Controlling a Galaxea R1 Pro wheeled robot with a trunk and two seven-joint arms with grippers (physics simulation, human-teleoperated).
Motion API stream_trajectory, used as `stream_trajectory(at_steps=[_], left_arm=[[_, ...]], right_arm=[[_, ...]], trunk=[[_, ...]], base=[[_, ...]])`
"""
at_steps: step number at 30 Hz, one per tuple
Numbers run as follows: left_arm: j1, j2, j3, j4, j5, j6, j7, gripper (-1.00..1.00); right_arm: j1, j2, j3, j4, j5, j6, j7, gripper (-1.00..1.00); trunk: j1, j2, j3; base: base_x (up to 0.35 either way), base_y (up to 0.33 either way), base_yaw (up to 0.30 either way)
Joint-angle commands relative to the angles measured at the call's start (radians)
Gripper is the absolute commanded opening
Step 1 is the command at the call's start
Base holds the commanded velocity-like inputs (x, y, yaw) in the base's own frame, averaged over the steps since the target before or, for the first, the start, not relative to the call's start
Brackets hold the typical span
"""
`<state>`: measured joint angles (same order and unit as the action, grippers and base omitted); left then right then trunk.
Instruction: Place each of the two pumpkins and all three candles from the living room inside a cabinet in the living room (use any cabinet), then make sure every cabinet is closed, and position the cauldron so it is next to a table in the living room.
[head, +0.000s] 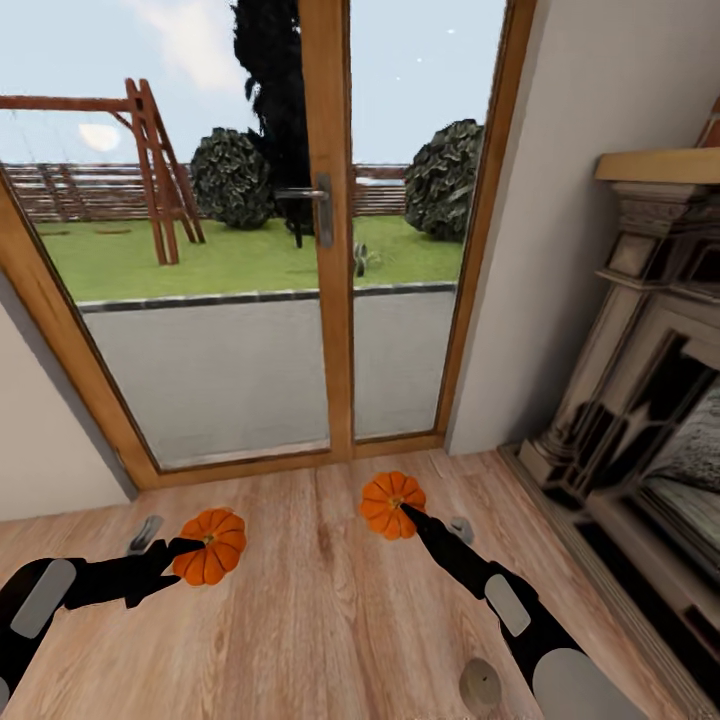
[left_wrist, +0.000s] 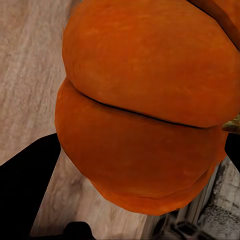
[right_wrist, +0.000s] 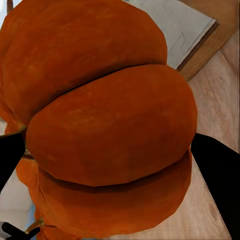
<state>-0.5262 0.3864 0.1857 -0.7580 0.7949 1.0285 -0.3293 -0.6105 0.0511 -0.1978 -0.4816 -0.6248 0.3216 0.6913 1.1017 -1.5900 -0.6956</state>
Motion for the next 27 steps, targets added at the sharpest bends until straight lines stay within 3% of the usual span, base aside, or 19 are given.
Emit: stream_trajectory(at_steps=[1,27], left_arm=[[0.000,0.000,0.000,0.000,0.001,0.000,0.003,-1.00],[0.000,-0.001,0.000,0.000,0.001,0.000,0.003,-1.00]], right_arm=[[0.000,0.000,0.000,0.000,-0.001,0.001,0.001,-1.00],[0.000,0.003,0.000,0.000,-0.001,0.000,0.001,-1.00]], trunk=[[0.000,0.000,0.000],[0.000,0.000,0.000]], base=[[0.000,0.023,-0.282],[0.000,0.021,-0.282]])
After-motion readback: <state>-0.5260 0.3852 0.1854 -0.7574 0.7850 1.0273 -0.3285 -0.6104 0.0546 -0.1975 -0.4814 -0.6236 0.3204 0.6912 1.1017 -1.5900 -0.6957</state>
